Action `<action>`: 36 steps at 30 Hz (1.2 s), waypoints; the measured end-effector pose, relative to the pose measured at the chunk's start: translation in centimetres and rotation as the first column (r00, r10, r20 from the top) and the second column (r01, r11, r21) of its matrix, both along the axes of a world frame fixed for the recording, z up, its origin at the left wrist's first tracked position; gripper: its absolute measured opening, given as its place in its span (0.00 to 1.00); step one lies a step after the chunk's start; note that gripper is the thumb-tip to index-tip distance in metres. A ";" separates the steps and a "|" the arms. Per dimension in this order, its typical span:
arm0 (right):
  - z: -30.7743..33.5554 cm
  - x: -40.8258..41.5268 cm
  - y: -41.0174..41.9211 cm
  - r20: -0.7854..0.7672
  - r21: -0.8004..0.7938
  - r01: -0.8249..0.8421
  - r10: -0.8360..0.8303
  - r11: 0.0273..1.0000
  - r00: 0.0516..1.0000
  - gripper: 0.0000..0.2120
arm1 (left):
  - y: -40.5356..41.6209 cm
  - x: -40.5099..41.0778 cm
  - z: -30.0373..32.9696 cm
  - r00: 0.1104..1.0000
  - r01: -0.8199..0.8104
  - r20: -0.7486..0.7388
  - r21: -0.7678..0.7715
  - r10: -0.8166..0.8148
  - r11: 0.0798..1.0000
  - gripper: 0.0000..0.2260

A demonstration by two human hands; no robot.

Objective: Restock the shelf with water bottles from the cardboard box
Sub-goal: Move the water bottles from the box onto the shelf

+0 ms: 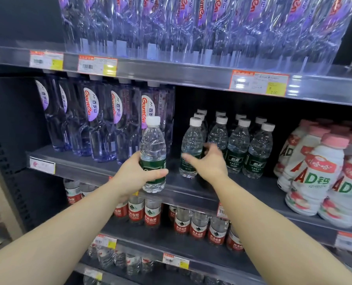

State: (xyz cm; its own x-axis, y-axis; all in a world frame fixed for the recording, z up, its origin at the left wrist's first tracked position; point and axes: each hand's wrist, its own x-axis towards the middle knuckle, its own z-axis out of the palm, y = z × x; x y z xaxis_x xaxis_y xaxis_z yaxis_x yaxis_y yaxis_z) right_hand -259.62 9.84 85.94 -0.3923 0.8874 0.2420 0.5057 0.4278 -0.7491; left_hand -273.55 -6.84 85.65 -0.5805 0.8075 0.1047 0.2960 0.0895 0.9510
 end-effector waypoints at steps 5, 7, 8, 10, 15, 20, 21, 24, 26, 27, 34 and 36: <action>5.0 -1.5 0.0 -0.074 0.163 0.076 -0.064 0.984 0.995 0.38 | 0.1 -0.4 0.0 1.000 0.005 0.003 -0.010 -0.005 1.000 0.27; 5.6 -1.8 0.4 -0.067 0.168 0.038 -0.027 0.985 0.997 0.32 | 0.0 -0.4 0.1 1.000 0.006 -0.002 -0.017 -0.006 1.000 0.29; 5.6 -1.9 0.7 -0.079 0.146 0.006 0.005 0.989 0.997 0.29 | 0.0 -0.4 0.1 1.000 0.008 -0.005 -0.020 -0.008 1.000 0.28; 5.8 -1.7 1.1 -0.124 0.067 -0.065 0.072 0.996 0.990 0.27 | -0.2 -0.4 0.2 1.000 0.014 -0.007 -0.020 -0.014 1.000 0.26; 7.7 0.3 1.6 -0.150 -0.062 -0.284 0.272 0.957 0.951 0.24 | -0.3 -0.4 0.0 1.000 0.009 -0.027 -0.026 -0.009 1.000 0.23; 9.1 -0.4 1.6 -0.048 0.051 -0.195 0.198 0.979 0.979 0.29 | 0.0 0.0 0.2 0.999 0.008 -0.037 -0.029 -0.009 1.000 0.25; 9.3 -0.6 1.5 -0.024 0.079 -0.174 0.177 0.982 0.984 0.28 | 0.0 0.0 0.2 0.999 0.008 -0.042 -0.033 -0.010 0.999 0.26; 9.6 -0.6 1.5 -0.017 0.116 -0.184 0.187 0.976 0.982 0.26 | 0.2 0.1 0.2 0.998 0.009 -0.056 -0.041 -0.012 0.999 0.27; 9.4 -0.6 1.5 -0.031 0.129 -0.198 0.204 0.972 0.979 0.25 | 0.3 0.1 0.1 0.998 0.007 -0.056 -0.043 -0.009 0.999 0.28; 9.2 -0.7 1.6 -0.037 0.135 -0.200 0.207 0.970 0.978 0.24 | 0.2 0.1 0.1 0.999 0.006 -0.051 -0.046 -0.008 0.999 0.29; 9.7 -0.6 1.7 0.013 0.127 -0.268 0.269 0.955 0.963 0.22 | 0.2 -0.2 -0.2 0.998 -0.012 -0.059 -0.065 0.008 0.998 0.29; 9.9 -0.5 1.7 0.035 0.112 -0.292 0.290 0.950 0.956 0.23 | 0.1 -0.3 -0.2 0.998 -0.020 -0.065 -0.067 0.016 0.998 0.32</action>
